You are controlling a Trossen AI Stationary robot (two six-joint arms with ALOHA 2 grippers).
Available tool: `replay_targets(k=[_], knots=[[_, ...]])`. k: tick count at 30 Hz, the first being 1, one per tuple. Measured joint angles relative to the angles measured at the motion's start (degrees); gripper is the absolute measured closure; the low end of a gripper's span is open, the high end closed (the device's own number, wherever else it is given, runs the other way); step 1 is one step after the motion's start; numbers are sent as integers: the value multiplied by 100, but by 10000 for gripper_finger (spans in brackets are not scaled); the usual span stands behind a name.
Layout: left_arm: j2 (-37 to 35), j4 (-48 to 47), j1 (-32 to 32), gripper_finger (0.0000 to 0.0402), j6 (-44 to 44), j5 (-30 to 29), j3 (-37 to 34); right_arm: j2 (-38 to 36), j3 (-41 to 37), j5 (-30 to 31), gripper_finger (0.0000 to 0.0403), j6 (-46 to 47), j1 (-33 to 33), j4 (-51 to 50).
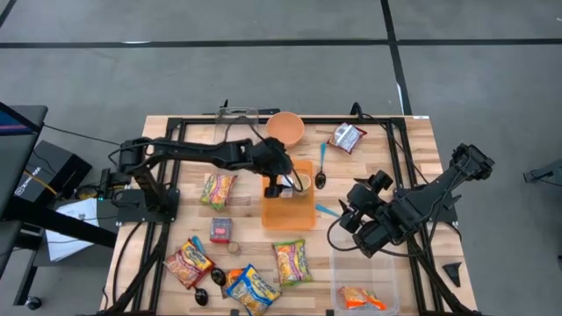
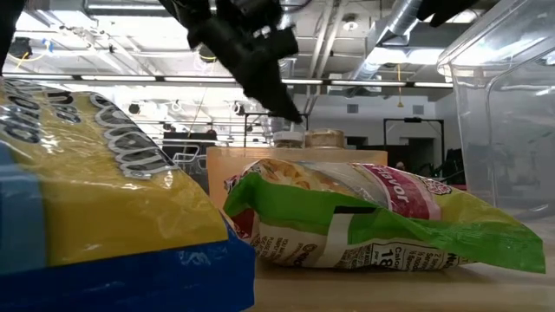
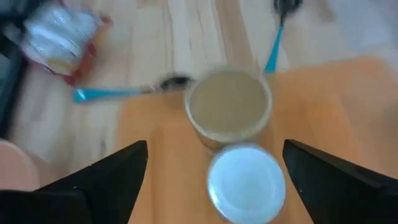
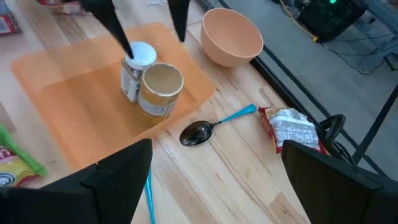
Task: Pick & Place Food Item
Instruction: Put the green noodle pack into the transparent container
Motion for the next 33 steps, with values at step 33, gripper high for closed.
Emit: replay_targets(k=[33], knots=[[-4180, -3634, 16, 32, -4505, -1598, -2410, 1, -92, -443, 49, 146, 144, -439]])
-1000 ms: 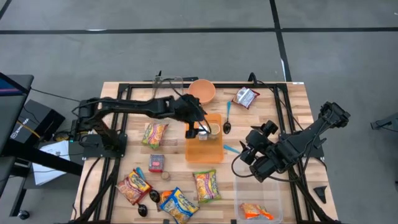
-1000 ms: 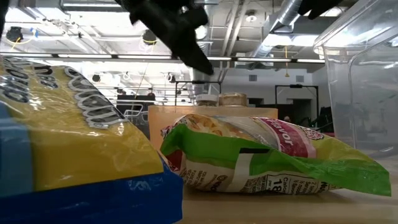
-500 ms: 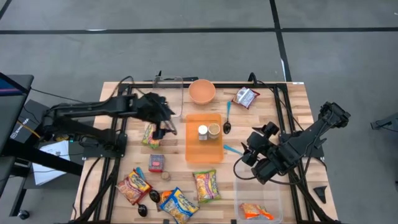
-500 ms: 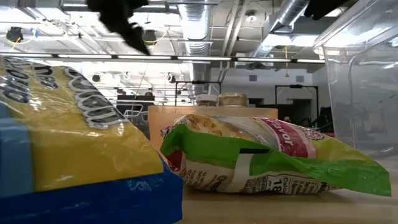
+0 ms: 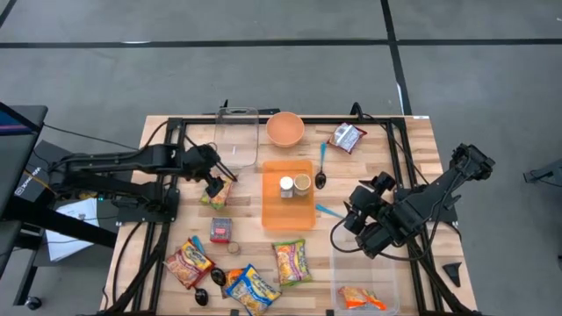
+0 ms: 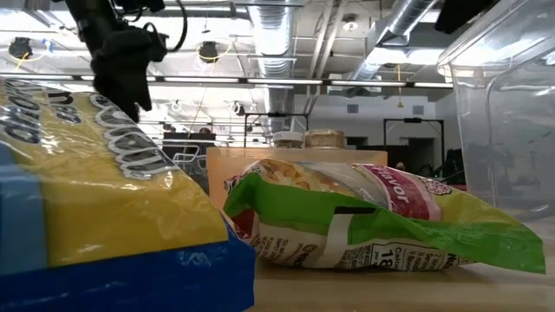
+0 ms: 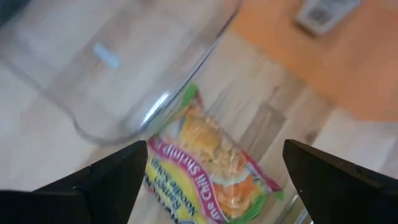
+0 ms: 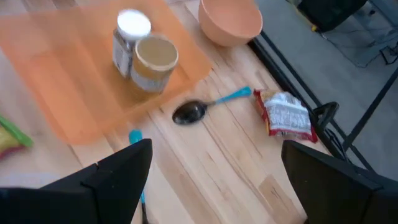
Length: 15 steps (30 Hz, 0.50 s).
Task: Pick & Place Food Item
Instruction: Put the green noodle pack into the transparent container
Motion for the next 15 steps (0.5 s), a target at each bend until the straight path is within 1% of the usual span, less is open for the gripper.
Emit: replay_targets(k=[4, 9, 12, 15], knots=[[90, -155, 0, 35, -854, -84, -142, 0, 0, -315, 49, -7, 2, -70], [240, -155, 0, 63, -1741, -104, -365, -1, 0, -453, 49, -168, 2, -94], [398, -146, 0, 86, -2047, -102, -513, -2, 0, -452, 49, -324, 4, -94], [582, -105, -29, 107, -2166, -101, -646, -1, 0, -446, 49, -458, 4, -93]])
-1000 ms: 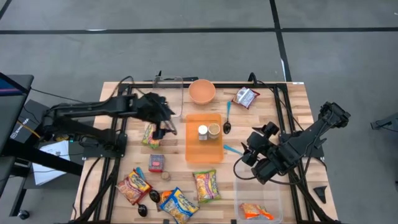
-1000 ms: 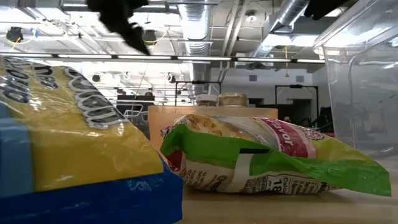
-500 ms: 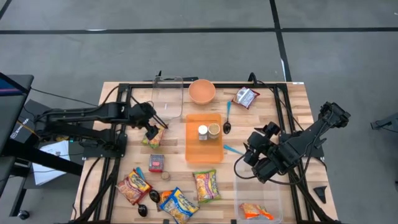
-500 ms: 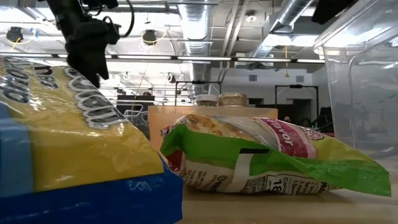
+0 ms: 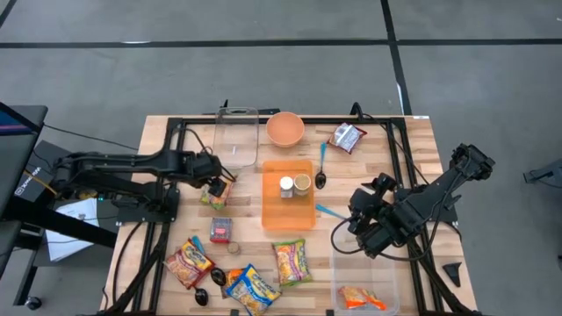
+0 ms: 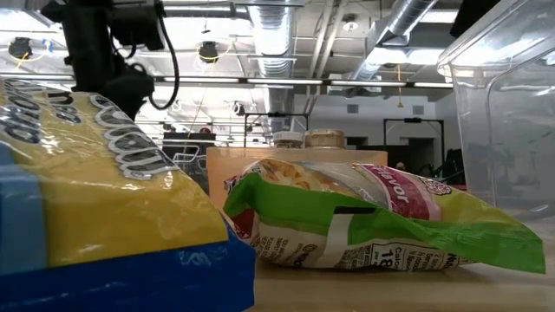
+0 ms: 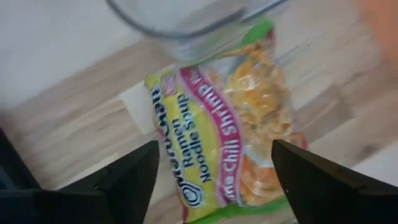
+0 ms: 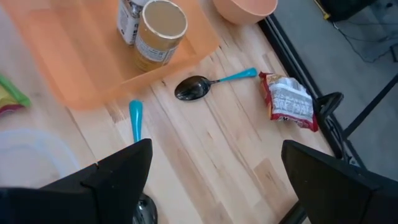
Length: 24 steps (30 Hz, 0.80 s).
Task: Pick & Place Food Item
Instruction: Put the green noodle pack into the transparent container
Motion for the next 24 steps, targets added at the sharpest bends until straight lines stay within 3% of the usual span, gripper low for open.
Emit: replay_targets(k=[16, 24], knots=[[809, 1188, -119, 133, -31, 124, -421, -1, 0, 44, 49, -58, 2, -1], [788, 1194, -134, 133, 18, 183, -435, 0, 0, 39, 49, -58, 2, -3]])
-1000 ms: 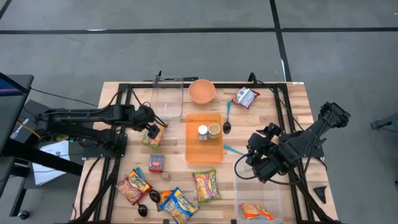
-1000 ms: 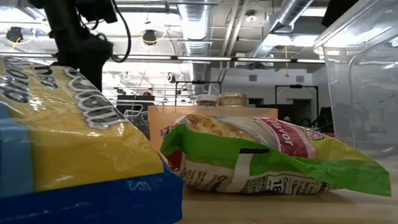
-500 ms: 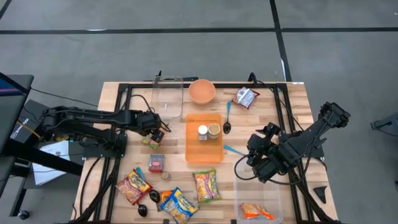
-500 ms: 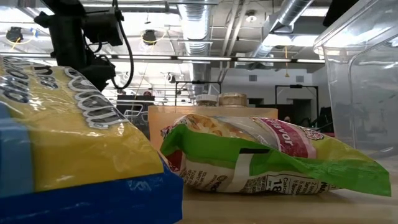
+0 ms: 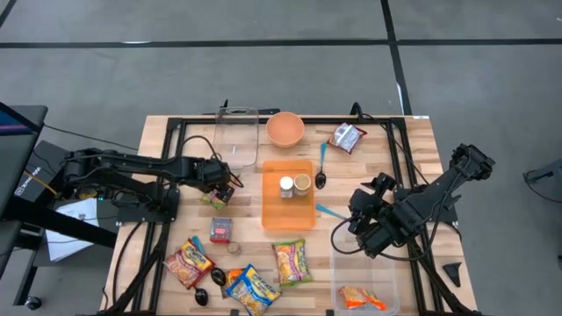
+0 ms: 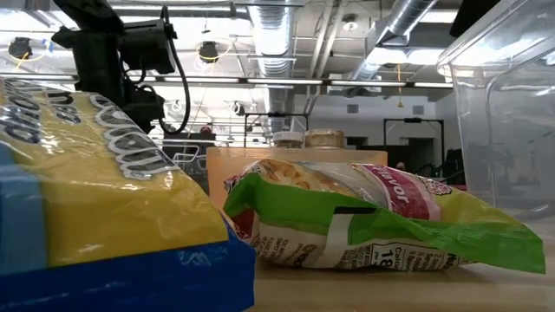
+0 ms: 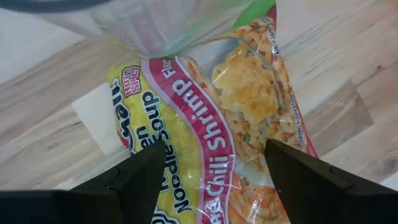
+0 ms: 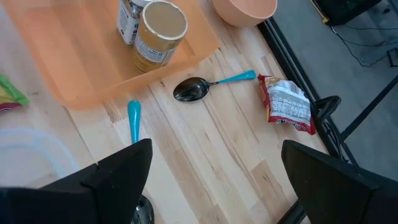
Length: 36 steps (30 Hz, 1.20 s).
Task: Pick & Place Food Item
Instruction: Put the green noodle pack into the transparent container
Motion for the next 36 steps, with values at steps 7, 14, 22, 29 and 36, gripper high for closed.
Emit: replay_targets(k=[7, 14, 22, 29, 36], knots=[[-19, -25, -190, 136, 148, 194, -1, -1, 0, -4, 49, 2, 0, -1], [-19, -19, -403, 188, 172, 232, -1, -1, 0, -17, 49, 2, 0, -1], [-19, -34, -458, 287, 345, 261, -5, -1, 0, -20, 49, 2, 0, -1], [-20, -61, -458, 383, 666, 243, -8, -1, 0, -18, 49, 2, 0, -1], [-387, -80, -458, 400, 1263, 312, -30, -1, 0, 96, 49, 2, 0, 1]])
